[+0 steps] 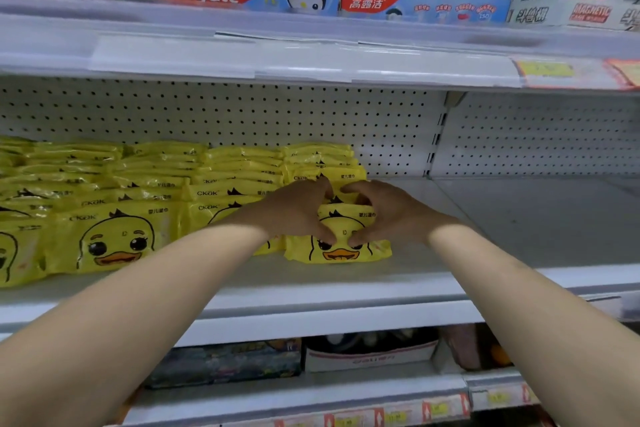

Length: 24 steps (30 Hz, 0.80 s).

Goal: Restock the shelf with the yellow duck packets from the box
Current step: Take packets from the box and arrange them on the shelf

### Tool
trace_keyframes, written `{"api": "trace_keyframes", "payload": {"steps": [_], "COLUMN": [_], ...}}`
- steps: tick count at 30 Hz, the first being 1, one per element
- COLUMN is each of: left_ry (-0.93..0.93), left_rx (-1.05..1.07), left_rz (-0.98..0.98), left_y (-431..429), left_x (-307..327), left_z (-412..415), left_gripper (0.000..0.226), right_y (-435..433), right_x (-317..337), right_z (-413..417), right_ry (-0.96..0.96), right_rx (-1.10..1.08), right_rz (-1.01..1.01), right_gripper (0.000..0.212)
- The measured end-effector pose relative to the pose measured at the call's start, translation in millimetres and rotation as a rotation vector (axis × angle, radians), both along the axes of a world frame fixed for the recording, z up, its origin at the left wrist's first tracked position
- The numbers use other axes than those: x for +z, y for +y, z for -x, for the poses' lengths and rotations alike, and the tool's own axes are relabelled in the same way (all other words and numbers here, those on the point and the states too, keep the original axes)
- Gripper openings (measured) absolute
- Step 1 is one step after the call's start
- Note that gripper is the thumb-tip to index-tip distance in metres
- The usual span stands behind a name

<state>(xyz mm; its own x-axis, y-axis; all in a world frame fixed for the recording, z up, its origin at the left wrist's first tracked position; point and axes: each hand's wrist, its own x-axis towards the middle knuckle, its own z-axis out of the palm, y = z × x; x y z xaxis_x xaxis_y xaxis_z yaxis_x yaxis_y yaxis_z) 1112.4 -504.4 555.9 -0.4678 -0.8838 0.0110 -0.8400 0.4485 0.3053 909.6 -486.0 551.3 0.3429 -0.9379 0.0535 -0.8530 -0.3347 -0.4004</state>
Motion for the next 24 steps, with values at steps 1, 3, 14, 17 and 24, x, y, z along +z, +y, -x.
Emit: {"api": "trace_keyframes", "payload": {"steps": [1, 3, 14, 17, 24], "left_ry": [0.011, 0.036, 0.163, 0.184, 0.167], "left_rx": [-0.005, -0.012, 0.150, 0.250, 0.428], "left_rz": [0.017, 0.053, 0.157, 0.155, 0.193], "left_y": [1, 3, 38, 58, 140], "left_x": [-1, -2, -7, 2, 10], "left_z": [-1, -4, -47, -67, -121], "left_gripper": [0.085, 0.087, 0.078, 0.077, 0.070], "right_y": [1, 5, 41, 54, 103], "right_x": [1, 3, 0, 9, 14], "right_z": [-1, -4, -35, -49, -103], "right_ry": [0.010, 0.025, 0.164, 0.166, 0.143], "right_rx": [-0.010, -0.037, -0.321, -0.326, -0.209], "right_rz": [-0.003, -0.001, 0.214, 0.268, 0.285], "right_gripper": [0.099, 0.095, 0.074, 0.073, 0.066]}}
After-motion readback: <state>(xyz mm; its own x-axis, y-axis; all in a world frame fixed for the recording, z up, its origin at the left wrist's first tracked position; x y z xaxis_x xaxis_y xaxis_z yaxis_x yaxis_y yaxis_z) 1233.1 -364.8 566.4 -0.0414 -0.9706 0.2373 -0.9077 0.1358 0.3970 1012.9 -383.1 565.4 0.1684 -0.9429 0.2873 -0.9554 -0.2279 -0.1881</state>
